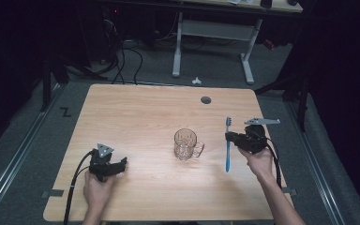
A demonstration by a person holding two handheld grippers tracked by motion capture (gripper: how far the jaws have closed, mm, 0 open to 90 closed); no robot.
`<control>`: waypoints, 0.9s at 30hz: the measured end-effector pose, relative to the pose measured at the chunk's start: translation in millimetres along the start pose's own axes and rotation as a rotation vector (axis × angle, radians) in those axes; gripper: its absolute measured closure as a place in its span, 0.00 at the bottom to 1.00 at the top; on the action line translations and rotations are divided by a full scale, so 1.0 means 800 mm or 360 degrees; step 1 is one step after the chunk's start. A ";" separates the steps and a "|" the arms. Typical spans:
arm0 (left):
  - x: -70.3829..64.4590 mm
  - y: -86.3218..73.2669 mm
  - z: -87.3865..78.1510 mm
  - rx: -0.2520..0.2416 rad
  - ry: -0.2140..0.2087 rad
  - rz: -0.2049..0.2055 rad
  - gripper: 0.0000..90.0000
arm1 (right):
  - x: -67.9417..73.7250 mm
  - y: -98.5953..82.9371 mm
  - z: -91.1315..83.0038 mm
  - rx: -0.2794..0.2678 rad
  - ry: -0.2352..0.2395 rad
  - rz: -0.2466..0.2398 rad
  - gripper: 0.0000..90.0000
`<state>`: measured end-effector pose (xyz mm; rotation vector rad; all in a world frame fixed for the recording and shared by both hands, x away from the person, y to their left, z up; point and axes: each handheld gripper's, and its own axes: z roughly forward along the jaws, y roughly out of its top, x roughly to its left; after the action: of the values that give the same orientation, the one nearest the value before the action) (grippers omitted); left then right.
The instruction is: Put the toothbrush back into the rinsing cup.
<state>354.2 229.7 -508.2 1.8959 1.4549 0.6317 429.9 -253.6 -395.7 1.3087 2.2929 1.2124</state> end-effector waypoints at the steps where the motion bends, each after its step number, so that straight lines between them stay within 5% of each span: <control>1: 0.000 0.000 0.000 0.0000 0.0000 0.0000 0.27 | 0.000 -0.002 -0.001 -0.0012 0.0003 0.0002 0.89; 27: 0.000 0.000 0.000 0.0000 0.0002 0.0000 0.27 | 0.026 -0.006 -0.025 -0.0281 0.0041 -0.0107 0.89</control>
<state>354.2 229.4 -508.3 1.8957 1.4558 0.6328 404.1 -248.7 -383.0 1.1517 2.1711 1.3803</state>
